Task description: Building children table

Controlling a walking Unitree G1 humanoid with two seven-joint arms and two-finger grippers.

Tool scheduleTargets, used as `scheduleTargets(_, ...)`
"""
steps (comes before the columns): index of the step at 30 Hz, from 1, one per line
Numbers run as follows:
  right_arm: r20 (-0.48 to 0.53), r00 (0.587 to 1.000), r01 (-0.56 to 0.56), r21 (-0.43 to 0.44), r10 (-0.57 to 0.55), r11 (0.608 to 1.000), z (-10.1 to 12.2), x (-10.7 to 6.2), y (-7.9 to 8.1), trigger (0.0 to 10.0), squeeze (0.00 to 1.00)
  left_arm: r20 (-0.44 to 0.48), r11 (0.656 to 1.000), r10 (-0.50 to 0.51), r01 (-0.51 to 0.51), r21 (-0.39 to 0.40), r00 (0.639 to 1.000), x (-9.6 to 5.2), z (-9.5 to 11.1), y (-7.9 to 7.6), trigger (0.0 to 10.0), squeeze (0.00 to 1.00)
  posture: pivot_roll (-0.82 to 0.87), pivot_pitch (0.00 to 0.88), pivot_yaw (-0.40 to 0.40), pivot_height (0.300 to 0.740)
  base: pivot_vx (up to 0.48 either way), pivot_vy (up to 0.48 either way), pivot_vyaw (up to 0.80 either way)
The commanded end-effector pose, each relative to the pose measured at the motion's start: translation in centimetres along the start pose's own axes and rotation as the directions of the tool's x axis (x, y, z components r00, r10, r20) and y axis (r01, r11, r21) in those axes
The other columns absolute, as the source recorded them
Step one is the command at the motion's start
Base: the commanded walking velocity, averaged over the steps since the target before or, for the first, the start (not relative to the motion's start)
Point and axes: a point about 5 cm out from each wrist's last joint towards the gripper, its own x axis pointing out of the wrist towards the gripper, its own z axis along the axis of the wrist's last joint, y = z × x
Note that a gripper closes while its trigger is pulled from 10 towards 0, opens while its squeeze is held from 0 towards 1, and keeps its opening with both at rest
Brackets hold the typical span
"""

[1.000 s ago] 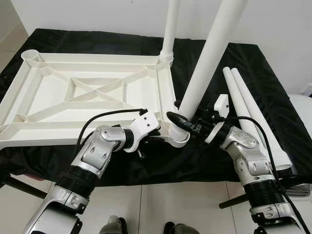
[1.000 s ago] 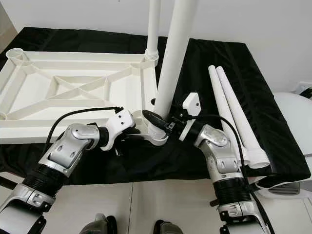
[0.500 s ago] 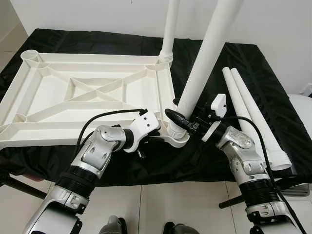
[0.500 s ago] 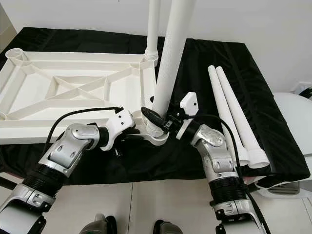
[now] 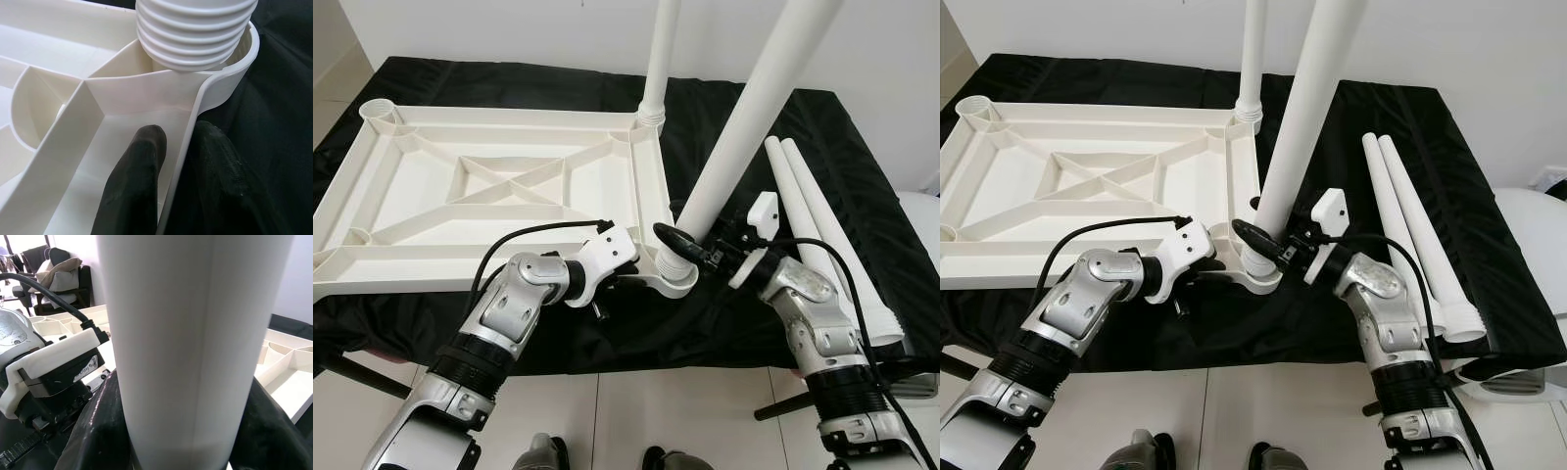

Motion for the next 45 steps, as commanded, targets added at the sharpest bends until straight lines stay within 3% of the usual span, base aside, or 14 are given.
scheduleTargets(1,-0.248,0.969,0.03,0.179,0.016,0.983,-5.3,-2.8,1.3,10.0,0.0,0.017,0.999,0.046,-0.046,0.027,0.999,0.0,0.6,0.3,10.0,0.0,-0.06,0.166,-0.006,0.74,0.0,0.0,0.0)
scheduleTargets(13,-0.215,0.976,0.008,0.189,0.034,0.982,-4.9,-2.7,1.8,10.0,0.0,0.018,0.998,0.046,-0.047,0.03,0.999,0.0,0.6,0.4,10.0,0.0,-0.05,0.16,-0.004,0.74,0.0,0.0,0.0)
scheduleTargets(31,-0.2,0.98,0.043,0.185,-0.005,0.982,-4.1,-2.3,0.5,10.0,0.0,0.024,0.998,0.051,-0.052,0.04,0.998,0.2,0.8,0.4,10.0,0.0,-0.06,0.152,-0.002,0.74,0.0,0.0,0.0)
scheduleTargets(45,-0.274,0.961,0.023,0.164,0.023,0.986,-4.7,-0.6,0.9,10.0,0.0,0.025,0.997,0.062,-0.063,0.048,0.998,0.0,0.9,0.5,10.0,0.0,-0.05,0.154,-0.001,0.74,0.0,0.0,0.0)
